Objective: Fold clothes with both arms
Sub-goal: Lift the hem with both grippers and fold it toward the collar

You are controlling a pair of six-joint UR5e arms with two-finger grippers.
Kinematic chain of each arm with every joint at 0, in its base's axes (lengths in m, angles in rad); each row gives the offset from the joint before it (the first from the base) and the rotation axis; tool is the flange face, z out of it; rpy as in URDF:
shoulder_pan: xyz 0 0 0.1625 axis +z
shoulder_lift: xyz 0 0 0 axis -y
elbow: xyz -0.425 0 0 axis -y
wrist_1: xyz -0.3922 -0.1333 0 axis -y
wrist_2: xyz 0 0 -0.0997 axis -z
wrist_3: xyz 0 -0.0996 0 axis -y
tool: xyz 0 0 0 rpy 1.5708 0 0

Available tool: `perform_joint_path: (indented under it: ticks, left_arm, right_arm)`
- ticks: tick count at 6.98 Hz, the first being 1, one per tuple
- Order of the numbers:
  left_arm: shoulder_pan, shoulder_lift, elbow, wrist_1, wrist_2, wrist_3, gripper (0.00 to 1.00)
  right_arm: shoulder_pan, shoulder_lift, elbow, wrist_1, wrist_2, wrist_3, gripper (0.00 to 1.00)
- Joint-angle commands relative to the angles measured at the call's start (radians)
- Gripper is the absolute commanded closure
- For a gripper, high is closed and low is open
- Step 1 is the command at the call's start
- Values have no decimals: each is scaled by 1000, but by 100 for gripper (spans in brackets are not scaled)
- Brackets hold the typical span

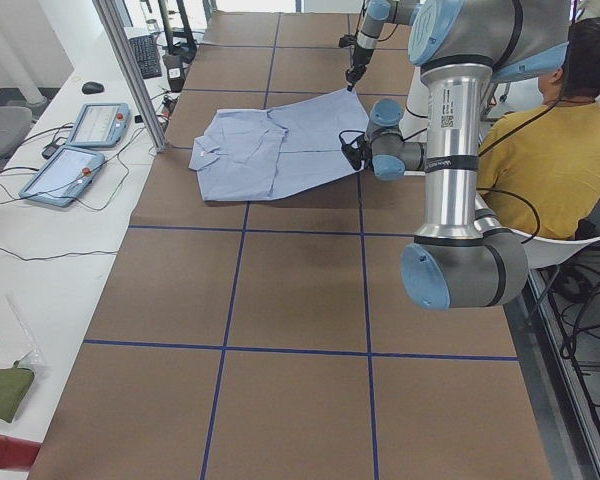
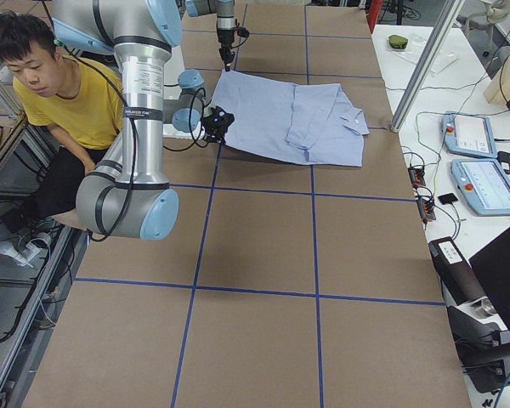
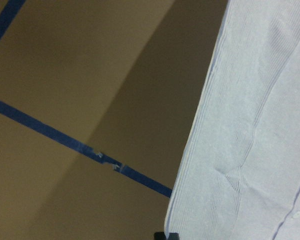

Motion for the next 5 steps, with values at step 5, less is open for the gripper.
perform_joint_path:
  ticks: [5]
  left_arm:
    - [-319, -163, 27, 69, -64, -4, 100]
  right_arm:
    - [269, 160, -19, 2, -11, -3, 100]
